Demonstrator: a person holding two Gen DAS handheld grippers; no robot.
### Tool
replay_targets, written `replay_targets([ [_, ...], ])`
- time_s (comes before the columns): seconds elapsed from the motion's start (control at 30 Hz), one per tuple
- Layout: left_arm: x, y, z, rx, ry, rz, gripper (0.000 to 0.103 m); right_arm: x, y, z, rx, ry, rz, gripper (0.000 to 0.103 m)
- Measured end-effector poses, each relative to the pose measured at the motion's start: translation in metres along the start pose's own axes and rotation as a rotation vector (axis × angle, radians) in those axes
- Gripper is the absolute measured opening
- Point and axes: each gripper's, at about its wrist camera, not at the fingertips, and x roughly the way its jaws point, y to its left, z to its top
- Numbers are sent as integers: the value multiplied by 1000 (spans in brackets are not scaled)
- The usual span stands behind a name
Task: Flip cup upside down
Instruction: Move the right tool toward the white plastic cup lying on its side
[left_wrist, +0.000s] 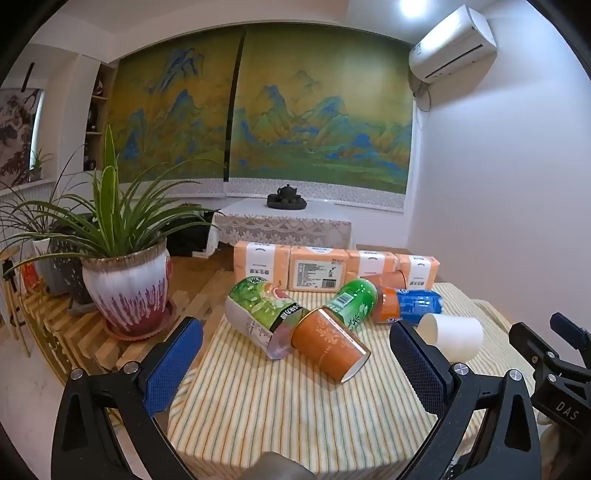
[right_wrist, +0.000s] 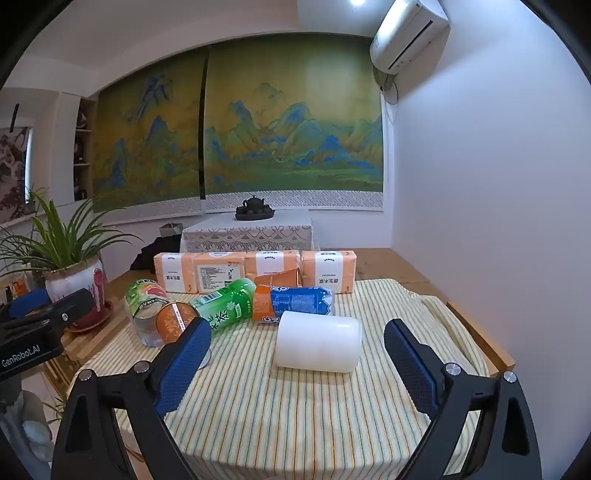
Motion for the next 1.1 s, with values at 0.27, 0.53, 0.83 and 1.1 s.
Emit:
replay_targets([
  [0.27,-7,3,-6,21,-20,0,103,6,1,-4,-12,23,2,93],
  [0.53,0,-1,-4,24,-7,6,103,18,-2,-7,4,67,15,93],
  [0.83,2,-3,-5,31,4,3,103,28,-9,-17,23,104,9,93],
  [1.1,3,-4,-5,31,7,3,103,35,-14,-24,37,134,3,93],
])
